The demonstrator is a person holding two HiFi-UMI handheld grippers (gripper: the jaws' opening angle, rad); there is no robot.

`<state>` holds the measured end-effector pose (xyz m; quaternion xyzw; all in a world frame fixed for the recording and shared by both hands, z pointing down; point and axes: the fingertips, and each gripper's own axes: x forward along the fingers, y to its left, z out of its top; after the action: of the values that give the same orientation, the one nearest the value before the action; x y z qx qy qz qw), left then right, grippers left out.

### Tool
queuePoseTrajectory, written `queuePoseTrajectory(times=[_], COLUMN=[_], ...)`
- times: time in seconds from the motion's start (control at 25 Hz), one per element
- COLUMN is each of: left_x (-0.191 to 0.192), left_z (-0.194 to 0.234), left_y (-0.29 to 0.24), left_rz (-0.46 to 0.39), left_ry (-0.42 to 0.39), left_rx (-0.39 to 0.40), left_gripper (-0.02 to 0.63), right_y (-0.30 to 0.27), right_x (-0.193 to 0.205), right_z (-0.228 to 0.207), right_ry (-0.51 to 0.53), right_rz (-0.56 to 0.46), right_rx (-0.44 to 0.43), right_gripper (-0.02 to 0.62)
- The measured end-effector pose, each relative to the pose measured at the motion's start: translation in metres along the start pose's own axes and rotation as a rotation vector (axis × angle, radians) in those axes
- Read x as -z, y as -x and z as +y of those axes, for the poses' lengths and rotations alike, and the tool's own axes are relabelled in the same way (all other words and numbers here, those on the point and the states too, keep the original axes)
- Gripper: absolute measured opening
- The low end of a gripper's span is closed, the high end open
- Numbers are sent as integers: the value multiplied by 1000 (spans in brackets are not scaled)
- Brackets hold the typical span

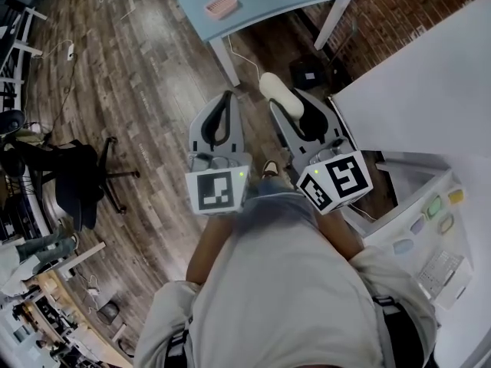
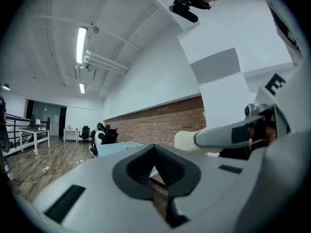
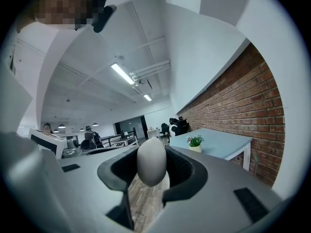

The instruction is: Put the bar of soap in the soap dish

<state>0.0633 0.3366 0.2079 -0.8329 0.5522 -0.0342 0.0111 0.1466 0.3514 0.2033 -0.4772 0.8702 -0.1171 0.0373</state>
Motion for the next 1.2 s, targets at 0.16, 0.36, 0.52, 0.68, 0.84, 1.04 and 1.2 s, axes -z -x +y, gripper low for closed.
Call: queuePoseTrajectory(times=[0.16, 0.36, 0.52, 0.68, 0.84, 1.04, 1.2], left_x=[-3, -5, -3, -1, 0, -2, -4], left_z=[-2, 1, 6, 12, 27, 47, 65], left_y=[1, 0, -7, -17, -26, -44, -61], left_rz=[2, -6, -10, -8, -11, -17, -25], left_ry=[-12, -12, 4, 12, 14, 6, 1], left_rx=[-7, -17, -12, -11, -10, 3, 15], left_gripper=[3, 3, 3, 3, 3, 3, 3], right_y=[0, -8, -15, -26, -43, -70, -93], right_x=[-3, -4, -2, -2, -2, -4, -7], right_z=[1, 6, 2, -3, 0, -1, -2], right_ry=[11, 28, 42, 40, 46, 53, 64], right_rz=[-1, 5, 10, 18, 23, 22, 23], right_rx=[-10, -22, -17, -18, -16, -8, 5], right_gripper=[160, 160, 160, 160, 160, 160, 160])
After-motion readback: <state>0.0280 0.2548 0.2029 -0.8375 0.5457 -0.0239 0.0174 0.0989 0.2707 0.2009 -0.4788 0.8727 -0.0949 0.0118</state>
